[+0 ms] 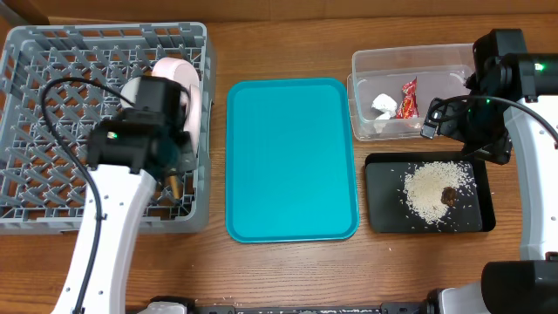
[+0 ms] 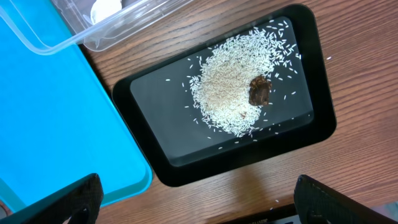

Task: Sort waste into correct bins and load items into the dishwasher
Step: 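Carry the chopstick with the left gripper into the dish rack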

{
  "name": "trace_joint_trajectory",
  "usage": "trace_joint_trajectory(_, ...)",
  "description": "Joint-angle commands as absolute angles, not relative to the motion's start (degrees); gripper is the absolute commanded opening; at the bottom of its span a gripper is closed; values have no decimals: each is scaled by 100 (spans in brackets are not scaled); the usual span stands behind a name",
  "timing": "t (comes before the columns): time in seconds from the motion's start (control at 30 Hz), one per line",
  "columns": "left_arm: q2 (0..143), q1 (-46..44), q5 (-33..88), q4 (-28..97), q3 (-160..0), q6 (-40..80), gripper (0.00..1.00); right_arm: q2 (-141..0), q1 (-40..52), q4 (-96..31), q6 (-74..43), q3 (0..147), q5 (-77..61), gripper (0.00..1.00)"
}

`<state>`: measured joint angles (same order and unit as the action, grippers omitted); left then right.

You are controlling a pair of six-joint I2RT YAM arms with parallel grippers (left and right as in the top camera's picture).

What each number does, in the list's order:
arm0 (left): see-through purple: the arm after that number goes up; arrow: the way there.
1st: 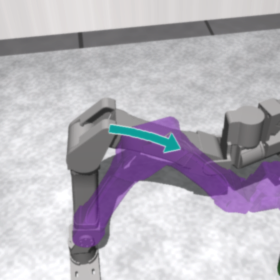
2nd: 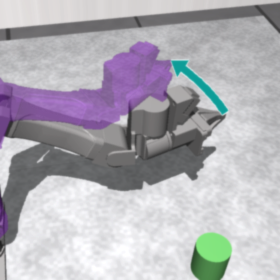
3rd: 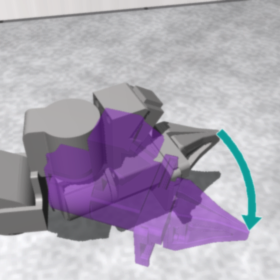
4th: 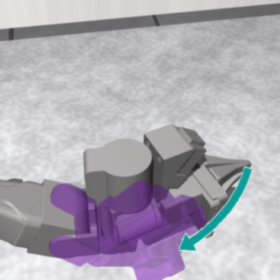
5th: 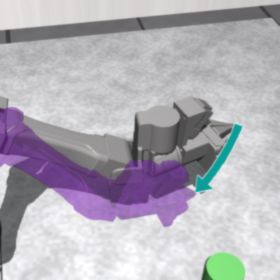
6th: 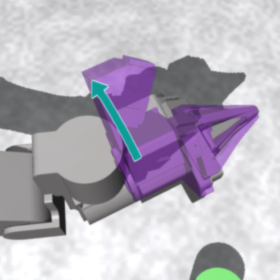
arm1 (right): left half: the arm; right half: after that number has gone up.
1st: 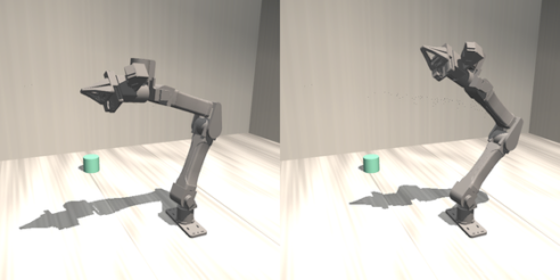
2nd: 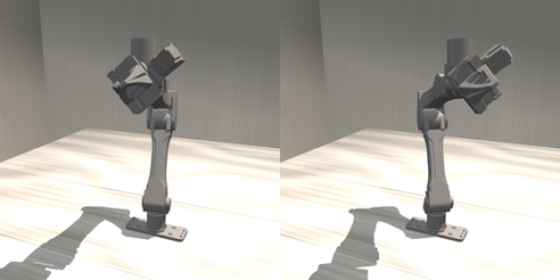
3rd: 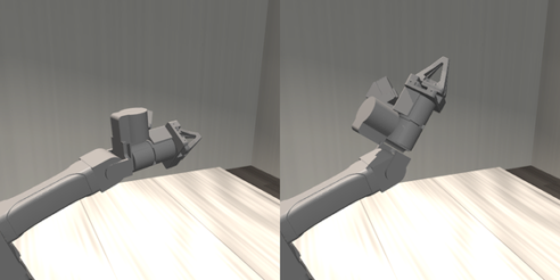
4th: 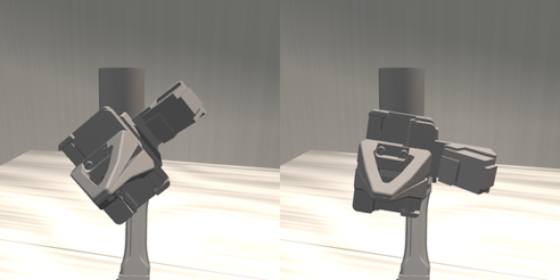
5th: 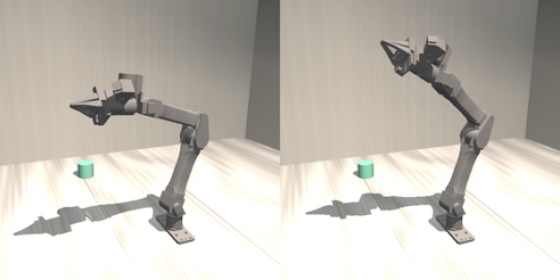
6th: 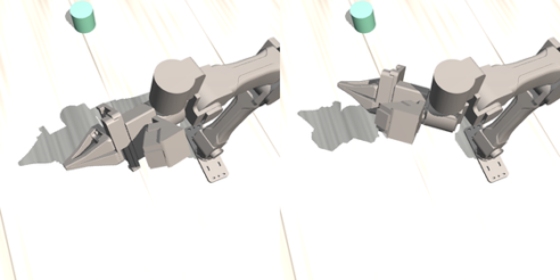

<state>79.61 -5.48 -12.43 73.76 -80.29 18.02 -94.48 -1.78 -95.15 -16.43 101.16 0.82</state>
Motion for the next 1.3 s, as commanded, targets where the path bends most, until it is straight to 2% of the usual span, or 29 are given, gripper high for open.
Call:
trace_joint_trajectory(0.0, 8226, -154, -1341, 7360, -8071, 1282, 4, -9402, -189, -9491, -1610, 10130, 73, 100)
trace_joint_trajectory(0.4, 9559, 237, -1413, 7203, -8071, 1037, 4, -9402, -189, -9537, -1610, 10130, 73, 100)
trace_joint_trajectory(0.73, 9598, 449, -1728, 7137, -8075, 1052, 4, -9402, -189, -9529, -1610, 10130, 75, 100)
trace_joint_trajectory(0.77, 9598, 454, -1706, 7135, -8075, 1052, 6, -9402, -189, -9529, -1610, 10130, 73, 100)
trace_joint_trajectory(0.83, 9598, 454, -1691, 7133, -8075, 1052, 31, -9402, -189, -9533, -1610, 10130, 73, 100)
trace_joint_trajectory(0.87, 9598, 454, -1691, 7133, -8075, 1052, 34, -9402, -189, -9533, -1610, 10130, 73, 100)
trace_joint_trajectory(0.97, 9598, 454, -1688, 7133, -8075, 1057, 37, -9402, -189, -9533, -1610, 10130, 73, 100)
trace_joint_trajectory(1.27, 9588, 454, -1444, 7185, -8082, 1199, 37, -9402, -189, -9550, -1610, 10130, 73, 100)
